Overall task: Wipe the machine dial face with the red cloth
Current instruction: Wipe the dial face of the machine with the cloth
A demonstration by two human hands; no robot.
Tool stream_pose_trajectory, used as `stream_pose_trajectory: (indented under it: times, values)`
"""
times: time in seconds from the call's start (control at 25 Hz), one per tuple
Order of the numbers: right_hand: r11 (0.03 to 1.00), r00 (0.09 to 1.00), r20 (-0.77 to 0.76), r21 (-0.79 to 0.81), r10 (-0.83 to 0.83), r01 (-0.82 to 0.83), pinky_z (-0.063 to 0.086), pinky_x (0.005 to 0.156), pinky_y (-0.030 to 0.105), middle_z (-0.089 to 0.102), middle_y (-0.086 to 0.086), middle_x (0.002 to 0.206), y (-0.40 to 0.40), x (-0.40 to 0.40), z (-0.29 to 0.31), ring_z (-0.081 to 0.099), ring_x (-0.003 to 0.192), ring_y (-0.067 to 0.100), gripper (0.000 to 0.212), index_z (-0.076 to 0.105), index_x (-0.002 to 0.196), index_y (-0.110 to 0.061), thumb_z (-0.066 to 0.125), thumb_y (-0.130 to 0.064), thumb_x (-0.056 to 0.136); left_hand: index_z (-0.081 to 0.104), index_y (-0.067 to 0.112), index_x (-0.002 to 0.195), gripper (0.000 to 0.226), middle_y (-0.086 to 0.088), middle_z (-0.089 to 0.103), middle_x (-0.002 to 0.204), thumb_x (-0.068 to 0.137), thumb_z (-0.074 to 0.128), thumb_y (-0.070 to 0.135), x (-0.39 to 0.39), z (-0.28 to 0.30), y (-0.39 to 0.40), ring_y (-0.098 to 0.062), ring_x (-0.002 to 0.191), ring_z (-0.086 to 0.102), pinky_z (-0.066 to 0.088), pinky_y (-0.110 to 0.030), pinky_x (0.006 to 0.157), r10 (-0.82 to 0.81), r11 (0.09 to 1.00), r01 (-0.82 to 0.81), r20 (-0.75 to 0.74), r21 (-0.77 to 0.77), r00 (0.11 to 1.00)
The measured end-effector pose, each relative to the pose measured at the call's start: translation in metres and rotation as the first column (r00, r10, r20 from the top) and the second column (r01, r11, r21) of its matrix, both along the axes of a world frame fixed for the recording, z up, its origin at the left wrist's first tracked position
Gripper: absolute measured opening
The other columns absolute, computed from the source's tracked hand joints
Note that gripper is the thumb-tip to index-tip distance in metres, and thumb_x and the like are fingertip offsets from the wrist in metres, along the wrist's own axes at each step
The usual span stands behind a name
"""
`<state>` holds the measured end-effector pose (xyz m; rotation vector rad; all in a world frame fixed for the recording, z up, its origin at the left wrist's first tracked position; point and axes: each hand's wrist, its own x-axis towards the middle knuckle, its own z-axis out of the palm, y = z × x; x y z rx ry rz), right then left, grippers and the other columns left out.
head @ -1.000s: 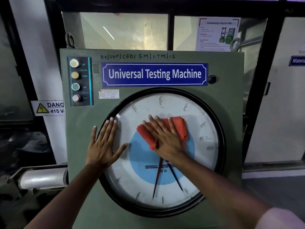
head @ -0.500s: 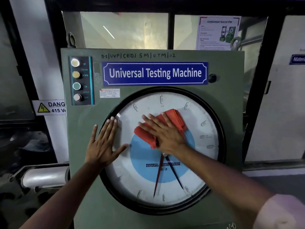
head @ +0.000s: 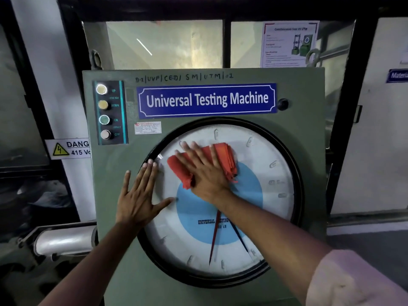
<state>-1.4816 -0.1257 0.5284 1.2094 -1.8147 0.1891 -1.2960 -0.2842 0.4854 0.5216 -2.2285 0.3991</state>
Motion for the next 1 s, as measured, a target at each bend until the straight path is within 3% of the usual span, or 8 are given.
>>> stream_pose_trajectory:
  times: [0.12,0.28,0.44,0.48,0.64,0.68,0.88,1.0]
  values:
    - [0.976,0.983,-0.182,0.218,0.017,0.023,-0.006,0.132,0.061,-0.004,-0.001,0.181,0.014,-0.014,0.025,0.0,0.167,0.021,0.094,-0.003,0.17,-0.037,0.042,-0.069,0.093,0.006,0.011,0.171,0.123,-0.007,0.014,0.18,0.084,0.038,0.091,0.003,-0.003,0.004,-0.025,0.165,0.02,0.004,-0.053,0.134,0.008,0.997,-0.006,-0.027,0.074,1.0]
    - [0.997,0.992,0.112,-0.022,-0.065,0.068,-0.008,0.131,0.061,-0.009,-0.001,0.181,-0.008,0.01,0.033,-0.006,0.167,0.022,0.101,-0.001,0.172,-0.038,0.054,-0.068,0.092,0.005,0.01,0.171,0.127,-0.005,0.006,0.18,0.081,0.034,0.094,0.004,-0.002,0.008,-0.022,0.166,0.012,0.005,-0.054,0.135,0.042,0.99,-0.039,-0.014,0.138,0.999]
    - [0.958,0.992,-0.125,0.285,0.033,0.004,-0.006,0.131,0.062,-0.016,0.0,0.18,-0.017,0.022,0.019,-0.011,0.167,0.023,0.099,-0.009,0.17,-0.037,0.047,-0.071,0.097,0.009,0.008,0.171,0.131,-0.006,0.006,0.18,0.078,0.032,0.096,0.012,-0.001,0.007,-0.022,0.166,0.009,0.003,-0.052,0.136,0.056,0.983,-0.053,-0.013,0.175,0.998]
    - [0.958,0.989,-0.142,0.287,0.037,0.005,-0.005,0.131,0.062,-0.015,-0.001,0.18,-0.011,0.015,0.028,-0.009,0.167,0.022,0.098,-0.01,0.17,-0.038,0.047,-0.07,0.097,0.011,0.007,0.171,0.131,-0.007,0.007,0.18,0.078,0.032,0.096,0.015,-0.001,0.006,-0.023,0.166,0.01,0.005,-0.053,0.136,0.056,0.984,-0.052,-0.016,0.172,0.998]
    - [0.987,0.976,0.195,-0.105,-0.1,0.122,-0.004,0.132,0.061,-0.014,0.0,0.179,0.001,0.003,0.034,-0.005,0.167,0.023,0.099,0.0,0.171,-0.039,0.055,-0.061,0.092,0.004,0.008,0.171,0.13,-0.007,0.004,0.181,0.079,0.028,0.097,0.013,-0.002,0.005,-0.023,0.167,0.009,0.008,-0.055,0.136,0.054,0.988,-0.057,0.021,0.145,0.998]
    - [0.985,0.973,0.212,-0.124,-0.09,0.118,-0.003,0.132,0.062,-0.015,0.0,0.178,-0.001,0.009,0.026,-0.004,0.167,0.024,0.099,0.002,0.172,-0.039,0.054,-0.062,0.091,0.003,0.008,0.17,0.13,-0.007,0.004,0.18,0.079,0.027,0.097,0.011,-0.001,0.007,-0.024,0.167,0.009,0.009,-0.055,0.136,0.054,0.989,-0.056,0.018,0.138,0.998]
    - [0.938,0.989,-0.128,0.345,0.073,-0.024,-0.002,0.131,0.064,-0.016,0.0,0.18,-0.019,0.026,0.001,-0.008,0.167,0.023,0.095,-0.003,0.171,-0.039,0.037,-0.078,0.094,-0.003,0.009,0.171,0.132,-0.007,-0.005,0.18,0.078,0.021,0.099,0.022,-0.001,0.003,-0.025,0.168,0.0,0.003,-0.054,0.137,0.096,0.98,-0.109,0.089,0.164,0.991]
    - [0.991,1.0,-0.004,0.132,-0.014,0.015,-0.007,0.131,0.062,-0.014,0.002,0.18,-0.016,0.02,0.015,-0.008,0.167,0.023,0.097,-0.001,0.171,-0.042,0.054,-0.067,0.095,-0.01,0.011,0.169,0.132,-0.005,-0.009,0.18,0.077,0.023,0.099,0.031,-0.006,0.002,-0.021,0.166,-0.005,-0.006,-0.049,0.136,0.112,0.973,-0.121,0.058,0.197,0.992]
